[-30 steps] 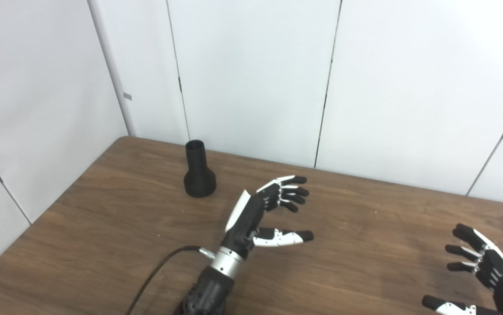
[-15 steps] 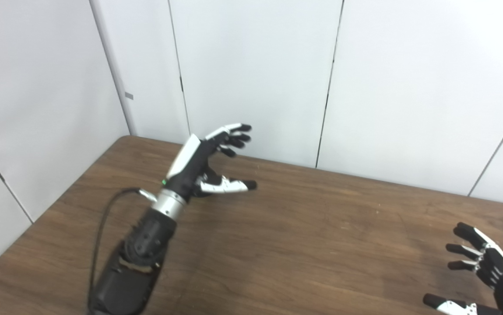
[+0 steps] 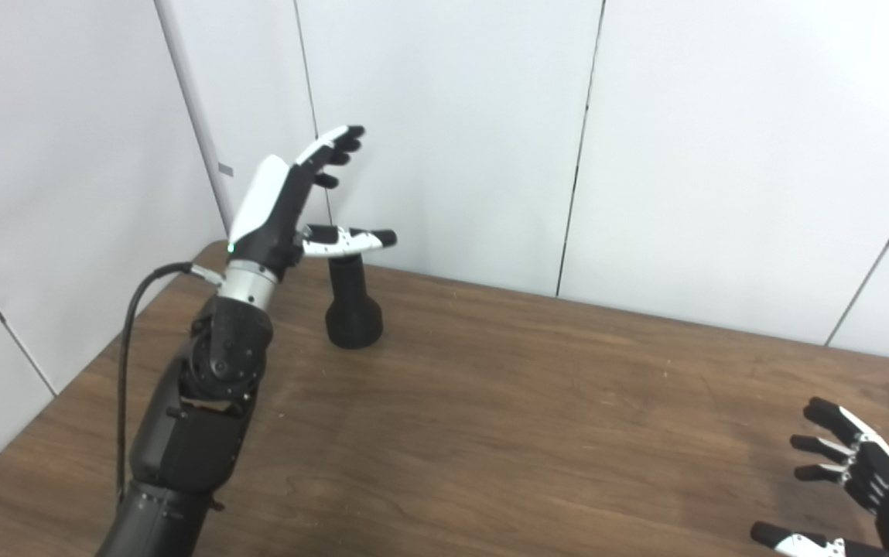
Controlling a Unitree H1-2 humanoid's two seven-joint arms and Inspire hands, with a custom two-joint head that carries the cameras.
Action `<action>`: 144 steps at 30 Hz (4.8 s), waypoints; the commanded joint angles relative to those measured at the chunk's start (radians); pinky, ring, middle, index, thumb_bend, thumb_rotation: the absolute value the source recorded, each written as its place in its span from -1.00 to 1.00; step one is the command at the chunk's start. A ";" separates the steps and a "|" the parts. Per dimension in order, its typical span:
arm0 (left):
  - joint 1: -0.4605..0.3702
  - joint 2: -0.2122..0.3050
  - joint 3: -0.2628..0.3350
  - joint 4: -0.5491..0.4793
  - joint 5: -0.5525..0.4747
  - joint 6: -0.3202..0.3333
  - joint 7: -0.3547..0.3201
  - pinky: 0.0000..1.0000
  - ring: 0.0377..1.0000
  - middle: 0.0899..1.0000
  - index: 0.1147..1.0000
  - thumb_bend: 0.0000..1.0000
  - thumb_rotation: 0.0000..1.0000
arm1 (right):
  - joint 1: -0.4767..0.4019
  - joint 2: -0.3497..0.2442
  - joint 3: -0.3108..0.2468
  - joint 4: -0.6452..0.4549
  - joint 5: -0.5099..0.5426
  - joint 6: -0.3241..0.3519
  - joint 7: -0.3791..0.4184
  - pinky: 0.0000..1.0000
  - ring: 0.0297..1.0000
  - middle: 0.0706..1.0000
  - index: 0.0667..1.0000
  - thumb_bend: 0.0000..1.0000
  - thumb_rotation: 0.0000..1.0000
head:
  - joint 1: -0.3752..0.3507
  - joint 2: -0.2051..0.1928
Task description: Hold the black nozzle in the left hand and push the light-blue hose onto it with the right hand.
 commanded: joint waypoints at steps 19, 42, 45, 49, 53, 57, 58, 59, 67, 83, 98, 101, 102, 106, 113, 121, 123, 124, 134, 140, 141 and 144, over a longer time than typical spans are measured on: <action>-0.057 0.110 -0.093 0.019 0.120 0.384 -0.124 0.84 0.90 0.86 0.91 1.00 -0.27 | -0.030 -0.007 -0.010 -0.028 0.023 -0.042 0.005 0.15 0.43 0.67 0.66 0.51 -0.86 | -0.007 0.005; -0.057 0.056 -0.131 0.209 0.143 0.394 -0.181 1.00 0.98 0.92 0.87 1.00 -0.32 | -0.019 -0.010 -0.025 -0.034 0.020 -0.059 -0.002 0.13 0.39 0.65 0.63 0.53 -0.91 | -0.016 0.001; -0.059 0.052 -0.142 0.230 0.157 0.394 -0.179 1.00 0.98 0.92 0.87 1.00 -0.29 | -0.019 -0.009 -0.023 -0.037 0.019 -0.055 0.000 0.13 0.40 0.65 0.63 0.53 -0.91 | -0.021 0.006; -0.057 0.051 -0.159 0.248 0.165 0.394 -0.180 1.00 0.97 0.90 0.86 1.00 -0.29 | -0.018 -0.008 -0.023 -0.041 0.025 -0.050 0.003 0.13 0.40 0.65 0.62 0.53 -0.90 | -0.022 0.008; -0.060 0.057 -0.181 0.281 0.150 0.392 -0.174 1.00 0.96 0.89 0.81 1.00 -0.31 | -0.014 -0.006 -0.022 -0.045 0.026 -0.048 0.004 0.12 0.39 0.63 0.61 0.53 -0.88 | -0.026 0.011; -0.061 0.063 -0.190 0.298 0.136 0.389 -0.170 1.00 0.95 0.84 0.76 1.00 -0.37 | -0.011 -0.006 -0.022 -0.051 0.026 -0.046 0.004 0.12 0.39 0.63 0.61 0.53 -0.88 | -0.030 0.012; -0.061 0.063 -0.192 0.298 0.134 0.389 -0.170 1.00 0.94 0.82 0.74 1.00 -0.39 | -0.010 -0.006 -0.023 -0.053 0.026 -0.045 0.004 0.12 0.39 0.62 0.61 0.54 -0.87 | -0.030 0.012; -0.060 0.063 -0.192 0.297 0.132 0.388 -0.168 1.00 0.93 0.79 0.73 1.00 -0.40 | -0.009 -0.006 -0.023 -0.055 0.026 -0.043 0.004 0.12 0.38 0.62 0.61 0.54 -0.87 | -0.034 0.013; -0.070 0.052 -0.198 0.351 0.100 0.342 -0.119 1.00 0.83 0.63 0.64 0.97 -0.49 | -0.002 -0.005 -0.020 -0.064 0.024 -0.040 0.005 0.13 0.38 0.62 0.61 0.54 -0.87 | -0.038 0.014; -0.077 0.048 -0.233 0.375 0.068 0.313 -0.097 1.00 0.78 0.57 0.61 0.96 -0.53 | 0.001 -0.010 -0.019 -0.056 0.039 -0.052 0.014 0.14 0.38 0.61 0.60 0.55 -0.83 | -0.047 0.018; -0.078 0.042 -0.249 0.396 0.038 0.291 -0.098 1.00 0.71 0.46 0.48 0.91 -0.60 | 0.011 -0.010 -0.020 -0.086 0.035 -0.024 0.014 0.14 0.37 0.61 0.60 0.56 -0.82 | -0.057 0.029; -0.077 0.048 -0.255 0.395 0.031 0.280 -0.111 1.00 0.56 0.24 0.37 0.82 -0.72 | 0.013 -0.010 -0.020 -0.087 0.032 -0.022 0.012 0.14 0.38 0.62 0.60 0.56 -0.83 | -0.057 0.029; -0.078 0.050 -0.257 0.397 0.030 0.276 -0.113 1.00 0.36 0.12 0.28 0.77 -0.80 | 0.013 -0.010 -0.020 -0.087 0.031 -0.022 0.012 0.14 0.38 0.62 0.60 0.55 -0.83 | -0.057 0.029; -0.082 0.052 -0.265 0.414 0.038 0.256 -0.100 1.00 0.13 -0.06 -0.02 0.39 -0.88 | 0.013 -0.012 -0.022 -0.090 0.032 -0.019 0.012 0.15 0.38 0.62 0.61 0.55 -0.84 | -0.057 0.039; -0.074 0.054 -0.278 0.426 0.054 0.226 -0.072 1.00 0.18 -0.13 -0.17 0.05 -1.00 | 0.017 -0.014 -0.022 -0.102 0.032 -0.010 0.013 0.16 0.38 0.62 0.60 0.55 -0.83 | -0.053 0.042; -0.057 0.047 -0.285 0.441 0.063 0.187 -0.027 1.00 0.22 -0.11 -0.18 0.05 -1.00 | 0.018 -0.017 -0.020 -0.102 0.030 -0.005 0.014 0.18 0.38 0.63 0.61 0.54 -0.83 | -0.054 0.045; -0.055 0.045 -0.288 0.446 0.064 0.180 -0.021 1.00 0.23 -0.09 -0.19 0.05 -1.00 | 0.017 -0.018 -0.021 -0.102 0.030 -0.005 0.015 0.18 0.38 0.63 0.61 0.54 -0.83 | -0.055 0.049; -0.053 0.044 -0.290 0.448 0.064 0.177 -0.020 1.00 0.24 -0.08 -0.20 0.05 -1.00 | 0.017 -0.018 -0.021 -0.102 0.030 -0.004 0.015 0.18 0.39 0.63 0.61 0.54 -0.83 | -0.061 0.051; -0.024 0.018 -0.351 0.368 0.052 0.141 -0.070 1.00 0.29 -0.13 -0.16 0.05 -1.00 | 0.011 -0.008 -0.015 -0.108 0.025 0.014 0.012 0.17 0.37 0.62 0.60 0.56 -0.81 | -0.126 0.076; -0.012 -0.013 -0.407 0.303 0.038 0.099 -0.127 1.00 0.28 -0.12 -0.17 0.05 -1.00 | 0.008 0.005 -0.010 -0.127 0.017 0.040 0.008 0.16 0.36 0.61 0.59 0.58 -0.77 | -0.183 0.098; -0.010 -0.020 -0.417 0.289 0.035 0.092 -0.137 1.00 0.27 -0.12 -0.17 0.05 -1.00 | 0.008 0.008 -0.008 -0.137 0.012 0.055 0.007 0.16 0.37 0.61 0.59 0.58 -0.76 | -0.186 0.100; -0.004 -0.034 -0.440 0.265 0.028 0.066 -0.159 1.00 0.27 -0.12 -0.17 0.05 -1.00 | 0.010 0.016 -0.003 -0.177 -0.005 0.108 0.009 0.18 0.38 0.61 0.59 0.58 -0.72 | -0.210 0.108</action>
